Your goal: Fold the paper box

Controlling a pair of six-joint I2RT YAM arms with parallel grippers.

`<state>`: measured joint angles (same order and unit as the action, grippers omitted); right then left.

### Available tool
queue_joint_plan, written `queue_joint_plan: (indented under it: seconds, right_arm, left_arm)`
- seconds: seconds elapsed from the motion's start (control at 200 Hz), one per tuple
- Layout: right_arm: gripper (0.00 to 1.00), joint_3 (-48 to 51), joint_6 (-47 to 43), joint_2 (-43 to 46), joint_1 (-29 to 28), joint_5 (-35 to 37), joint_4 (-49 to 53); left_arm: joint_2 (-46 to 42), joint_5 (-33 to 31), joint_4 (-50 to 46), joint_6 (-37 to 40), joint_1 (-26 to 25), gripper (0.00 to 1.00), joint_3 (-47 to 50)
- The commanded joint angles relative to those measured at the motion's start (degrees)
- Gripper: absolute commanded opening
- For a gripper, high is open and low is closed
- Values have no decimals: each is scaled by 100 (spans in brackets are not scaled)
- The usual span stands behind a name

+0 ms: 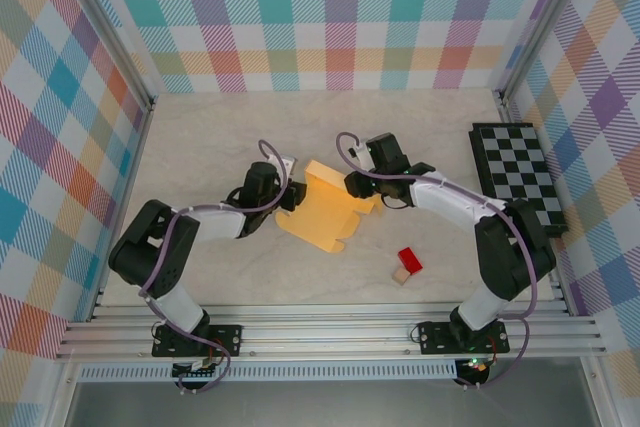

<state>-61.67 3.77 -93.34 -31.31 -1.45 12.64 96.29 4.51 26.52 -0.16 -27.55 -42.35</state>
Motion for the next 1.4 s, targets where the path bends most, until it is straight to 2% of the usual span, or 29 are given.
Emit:
queue_joint_plan:
  seconds: [0.0, 0.225, 0.36, 0.43, 0.51, 0.565, 0.83, 1.1, 1.27, 1.4]
  right_arm:
    - [36, -80, -170, -171, 35, -260, 464]
    - [36, -255, -236, -298, 64, -490, 564]
    - [35, -370, -220, -359, 64, -591, 611]
    - [35, -394, -169, -387, 68, -632, 616]
    - [35, -416, -118, -421, 67, -675, 609]
    - [35, -440, -91, -445, 72, -687, 616]
    - [35, -609, 268, -439, 99, -620, 756]
    - [39, -635, 671, -221, 123, -602, 825]
    - [48, -739, 799, 144, 152, -491, 1081]
    - [50, -890, 883, 383, 169, -63, 1533]
  left_arm:
    - [299, 424, -157, 250, 5, 45, -453]
    - [926, 252, -703, 496, -99, 42, -1278]
    - [1141, 11, -886, 557, -219, 36, -1579]
    - [1193, -41, -869, 553, -297, 27, -1630]
    - [1242, -318, -886, 542, -434, 6, -1695]
    - [1252, -572, -860, 542, -558, 0, -1715]
    - [1251, -1652, -1118, 18, -717, 0, -1795]
    - [1141, -1773, -1330, -91, -742, 0, -1775]
    - [849, -1784, -1343, -84, -740, 0, -1480]
    - [538, -1963, -1369, -156, -752, 0, -1164]
